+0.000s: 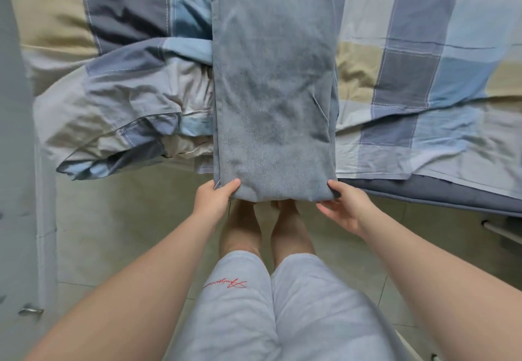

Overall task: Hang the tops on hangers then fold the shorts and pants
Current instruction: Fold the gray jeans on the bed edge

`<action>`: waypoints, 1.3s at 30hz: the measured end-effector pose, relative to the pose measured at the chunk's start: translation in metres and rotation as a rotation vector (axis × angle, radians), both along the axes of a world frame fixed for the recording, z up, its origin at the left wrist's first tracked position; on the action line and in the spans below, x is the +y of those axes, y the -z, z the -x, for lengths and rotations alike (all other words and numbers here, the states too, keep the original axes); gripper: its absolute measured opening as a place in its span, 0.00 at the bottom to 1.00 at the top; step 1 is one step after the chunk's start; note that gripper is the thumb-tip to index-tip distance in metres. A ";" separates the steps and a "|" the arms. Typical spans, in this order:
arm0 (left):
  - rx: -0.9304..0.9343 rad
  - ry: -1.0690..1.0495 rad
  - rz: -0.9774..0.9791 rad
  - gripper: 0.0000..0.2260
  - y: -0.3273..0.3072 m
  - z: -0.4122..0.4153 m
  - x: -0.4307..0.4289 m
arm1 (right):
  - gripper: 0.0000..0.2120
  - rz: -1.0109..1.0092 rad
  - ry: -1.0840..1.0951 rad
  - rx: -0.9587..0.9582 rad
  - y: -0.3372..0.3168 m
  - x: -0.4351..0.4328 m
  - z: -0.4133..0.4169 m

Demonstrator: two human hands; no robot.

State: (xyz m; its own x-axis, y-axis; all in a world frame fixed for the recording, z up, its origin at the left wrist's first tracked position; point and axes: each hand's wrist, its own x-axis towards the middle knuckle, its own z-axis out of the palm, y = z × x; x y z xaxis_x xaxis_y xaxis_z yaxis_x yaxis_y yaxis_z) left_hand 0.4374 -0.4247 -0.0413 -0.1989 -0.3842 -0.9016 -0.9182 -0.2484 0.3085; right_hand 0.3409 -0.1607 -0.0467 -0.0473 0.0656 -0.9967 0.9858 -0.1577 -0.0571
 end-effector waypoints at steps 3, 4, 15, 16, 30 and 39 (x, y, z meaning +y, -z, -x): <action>0.025 -0.052 0.012 0.06 -0.025 0.009 0.002 | 0.06 -0.015 -0.013 0.103 -0.031 -0.002 0.014; 0.048 -0.070 0.026 0.06 -0.034 0.014 0.002 | 0.06 -0.018 -0.029 0.143 -0.041 -0.004 0.021; 0.327 -0.192 0.318 0.20 -0.114 0.135 -0.031 | 0.07 -0.034 0.018 0.534 -0.128 -0.053 0.147; 0.341 -0.219 0.318 0.19 -0.117 0.150 -0.037 | 0.08 -0.032 0.022 0.561 -0.133 -0.060 0.160; 0.551 -0.347 0.325 0.13 -0.070 0.357 -0.106 | 0.05 0.038 0.081 0.672 -0.092 -0.148 0.337; 0.588 -0.005 0.349 0.23 0.026 0.439 -0.109 | 0.27 0.074 -0.266 0.710 0.025 -0.174 0.388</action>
State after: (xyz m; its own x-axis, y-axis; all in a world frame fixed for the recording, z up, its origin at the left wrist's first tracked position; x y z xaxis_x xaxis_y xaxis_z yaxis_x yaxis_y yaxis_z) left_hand -0.0016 -0.5342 -0.0677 -0.6154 -0.6348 -0.4672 -0.5726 -0.0472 0.8185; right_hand -0.0468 -0.3350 -0.0718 -0.6836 -0.1035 -0.7225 0.7216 0.0523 -0.6903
